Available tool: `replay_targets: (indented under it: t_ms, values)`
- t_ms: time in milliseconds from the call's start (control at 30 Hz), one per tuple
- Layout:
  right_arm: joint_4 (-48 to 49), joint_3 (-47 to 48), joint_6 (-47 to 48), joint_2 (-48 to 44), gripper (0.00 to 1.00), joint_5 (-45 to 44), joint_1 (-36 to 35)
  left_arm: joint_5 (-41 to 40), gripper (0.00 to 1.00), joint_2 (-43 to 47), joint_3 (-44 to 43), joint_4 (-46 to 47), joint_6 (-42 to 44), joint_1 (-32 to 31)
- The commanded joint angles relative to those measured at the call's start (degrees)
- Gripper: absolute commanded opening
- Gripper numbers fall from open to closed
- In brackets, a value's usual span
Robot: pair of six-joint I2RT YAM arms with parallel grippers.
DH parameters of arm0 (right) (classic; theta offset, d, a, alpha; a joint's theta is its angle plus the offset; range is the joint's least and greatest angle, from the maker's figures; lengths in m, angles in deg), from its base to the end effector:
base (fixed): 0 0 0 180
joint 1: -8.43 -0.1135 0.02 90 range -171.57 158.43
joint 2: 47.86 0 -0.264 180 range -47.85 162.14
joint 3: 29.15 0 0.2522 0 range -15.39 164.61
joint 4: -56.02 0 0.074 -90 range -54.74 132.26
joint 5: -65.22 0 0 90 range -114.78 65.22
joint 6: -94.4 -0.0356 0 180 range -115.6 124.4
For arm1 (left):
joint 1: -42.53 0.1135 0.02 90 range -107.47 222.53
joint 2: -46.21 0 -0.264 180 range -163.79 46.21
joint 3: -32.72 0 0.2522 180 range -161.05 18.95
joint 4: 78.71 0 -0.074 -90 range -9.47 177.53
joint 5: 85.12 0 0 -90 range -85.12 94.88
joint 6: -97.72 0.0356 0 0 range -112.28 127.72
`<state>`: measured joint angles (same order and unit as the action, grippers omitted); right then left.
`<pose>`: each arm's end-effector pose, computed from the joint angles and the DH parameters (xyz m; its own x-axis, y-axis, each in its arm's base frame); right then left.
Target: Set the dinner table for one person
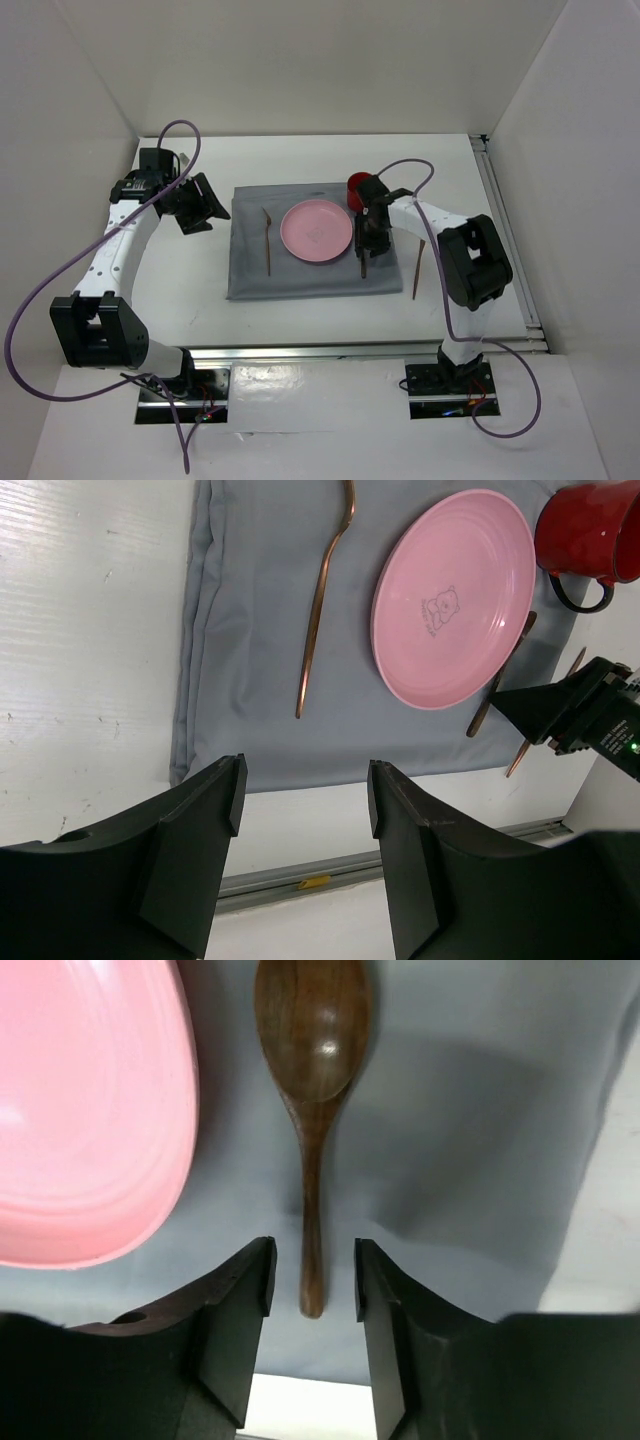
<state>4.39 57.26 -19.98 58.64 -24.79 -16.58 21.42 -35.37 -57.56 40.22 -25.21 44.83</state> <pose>0.3319 0.1548 0.1759 -0.9583 0.0084 -0.2858 -0.0298 0.9912 0.1293 0.2968 0.0018 0.3272 -0.7377 -0.5512 -0.3899 -0.3167 0.7925 -0.5211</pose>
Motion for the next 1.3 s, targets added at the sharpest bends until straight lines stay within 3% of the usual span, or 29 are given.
replay_targets:
  t_ms: [0,133,200,367,700,1000,1167,1267]
  values:
    - [-1.5,1.98,-1.1,-5.58,0.49,-4.9,0.31,-0.1,0.68,1.69,-0.57,0.82,1.46,-0.2]
    - [-1.42,-4.69,-1.8,-14.63,0.49,-10.09,5.4,0.43,0.68,1.69,-0.05,0.82,1.46,-0.2]
    - [-1.42,-9.61,-1.81,-18.76,0.47,-10.1,11.55,0.43,0.68,1.69,-0.04,0.82,1.46,-0.2]
    - [-2.65,-14.55,0.83,-19.76,0.47,-5.88,20.7,0.43,0.68,1.16,-0.04,1.34,1.46,-0.2]
    - [-1.34,-16.21,1.71,-12.9,0.49,-1.57,21.24,1.48,0.68,1.16,0.57,1.87,0.94,-0.72]
    - [-0.19,-18.58,-0.32,-9.64,0.3,-2.71,21.24,1.48,0.68,0.63,0.57,1.87,0.94,-0.72]
    - [-1.41,-16.84,-0.93,-12.18,0.06,-4.3,20.71,1.48,0.68,0.63,0.57,1.34,1.46,-0.72]
    - [-3.17,-13.6,-0.93,-15.95,0.0,-6.05,19.65,0.96,0.68,0.63,-0.04,0.82,1.46,-0.72]
